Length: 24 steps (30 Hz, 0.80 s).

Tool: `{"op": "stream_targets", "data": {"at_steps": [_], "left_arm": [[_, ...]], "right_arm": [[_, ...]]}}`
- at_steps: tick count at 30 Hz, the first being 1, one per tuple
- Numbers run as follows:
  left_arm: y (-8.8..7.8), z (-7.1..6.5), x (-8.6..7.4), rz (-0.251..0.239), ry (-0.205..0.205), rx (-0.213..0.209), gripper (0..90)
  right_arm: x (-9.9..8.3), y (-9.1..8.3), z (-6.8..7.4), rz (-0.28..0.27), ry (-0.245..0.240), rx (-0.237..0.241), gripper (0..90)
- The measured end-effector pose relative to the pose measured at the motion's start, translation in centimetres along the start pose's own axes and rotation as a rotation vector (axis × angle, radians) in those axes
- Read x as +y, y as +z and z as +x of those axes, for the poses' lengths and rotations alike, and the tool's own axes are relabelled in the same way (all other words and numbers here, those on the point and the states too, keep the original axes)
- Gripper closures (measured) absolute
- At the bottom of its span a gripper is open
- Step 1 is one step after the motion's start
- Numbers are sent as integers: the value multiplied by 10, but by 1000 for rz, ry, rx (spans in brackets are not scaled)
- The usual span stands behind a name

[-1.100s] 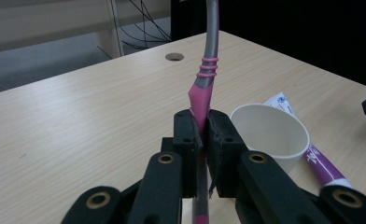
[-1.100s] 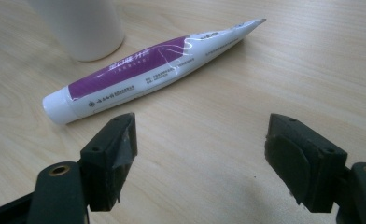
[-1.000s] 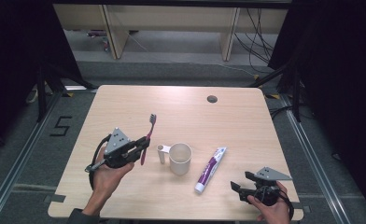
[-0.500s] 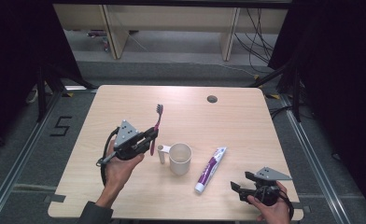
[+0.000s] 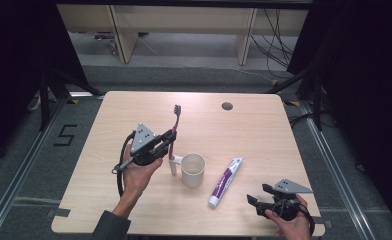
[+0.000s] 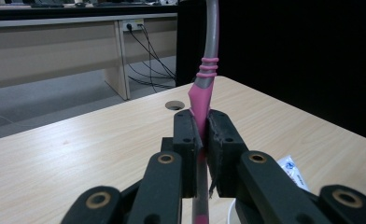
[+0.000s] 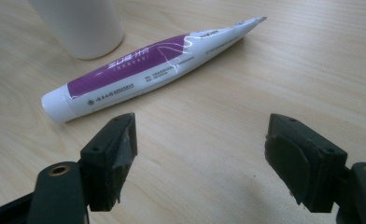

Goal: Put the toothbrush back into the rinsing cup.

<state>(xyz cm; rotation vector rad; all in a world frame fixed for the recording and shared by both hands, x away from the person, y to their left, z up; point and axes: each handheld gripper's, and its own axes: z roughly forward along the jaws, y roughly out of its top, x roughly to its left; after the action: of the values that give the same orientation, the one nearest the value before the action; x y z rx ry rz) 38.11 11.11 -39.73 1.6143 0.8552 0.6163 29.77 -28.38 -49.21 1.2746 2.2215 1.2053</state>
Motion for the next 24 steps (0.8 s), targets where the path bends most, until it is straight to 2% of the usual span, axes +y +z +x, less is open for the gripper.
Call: {"op": "stream_targets", "data": {"at_steps": [4, 8, 9, 24], "left_arm": [[4, 0, -2, 0, 8, 0, 822], [6, 1, -6, 3, 1, -4, 822], [7, 1, -7, 2, -3, -5, 822], [12, 3, -25, 24, -15, 4, 821]], "right_arm": [[0, 0, 0, 0, -1, 0, 263], [0, 0, 0, -1, -1, -1, 263], [0, 0, -1, -9, -17, -4, 263], [0, 1, -1, -7, -15, -1, 263]]}}
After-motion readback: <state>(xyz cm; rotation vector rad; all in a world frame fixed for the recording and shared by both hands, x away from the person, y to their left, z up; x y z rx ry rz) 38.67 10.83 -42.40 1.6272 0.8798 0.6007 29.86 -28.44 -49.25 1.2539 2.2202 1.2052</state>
